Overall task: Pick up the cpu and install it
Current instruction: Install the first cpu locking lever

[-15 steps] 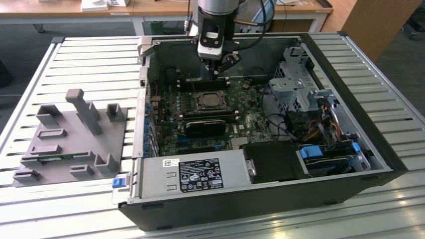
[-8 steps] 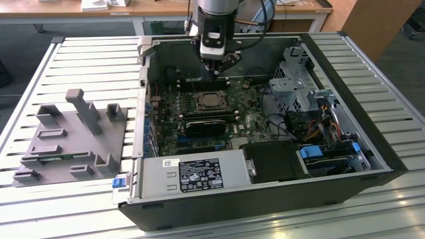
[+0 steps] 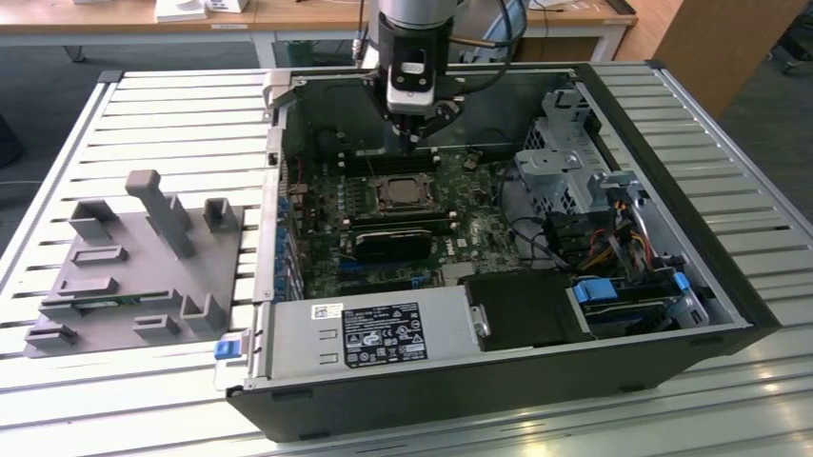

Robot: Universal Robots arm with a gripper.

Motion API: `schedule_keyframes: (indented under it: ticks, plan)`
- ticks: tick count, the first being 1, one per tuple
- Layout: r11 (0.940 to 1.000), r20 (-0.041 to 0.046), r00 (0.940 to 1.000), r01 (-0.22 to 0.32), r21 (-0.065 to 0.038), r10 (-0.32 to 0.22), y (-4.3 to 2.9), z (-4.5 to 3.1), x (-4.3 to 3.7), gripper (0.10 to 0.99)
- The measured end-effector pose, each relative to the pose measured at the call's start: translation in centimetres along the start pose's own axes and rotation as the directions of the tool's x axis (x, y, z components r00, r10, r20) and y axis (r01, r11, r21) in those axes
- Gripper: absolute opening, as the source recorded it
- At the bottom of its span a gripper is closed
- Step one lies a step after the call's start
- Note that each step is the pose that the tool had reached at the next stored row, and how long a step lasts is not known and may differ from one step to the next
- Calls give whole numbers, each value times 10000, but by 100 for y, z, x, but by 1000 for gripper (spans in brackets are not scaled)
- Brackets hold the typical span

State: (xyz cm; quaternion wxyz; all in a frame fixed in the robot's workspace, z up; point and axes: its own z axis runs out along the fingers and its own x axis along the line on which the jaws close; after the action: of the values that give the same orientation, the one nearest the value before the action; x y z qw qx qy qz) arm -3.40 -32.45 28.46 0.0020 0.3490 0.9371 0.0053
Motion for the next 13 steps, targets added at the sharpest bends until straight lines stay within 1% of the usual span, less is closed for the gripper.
schedule_keyframes:
  ticks: [7,13]
  plan:
    - [9993,-4,9993,384,0,-384,0,0,0,106]
    - [9973,-9,9973,736,-1,-736,0,0,0,106]
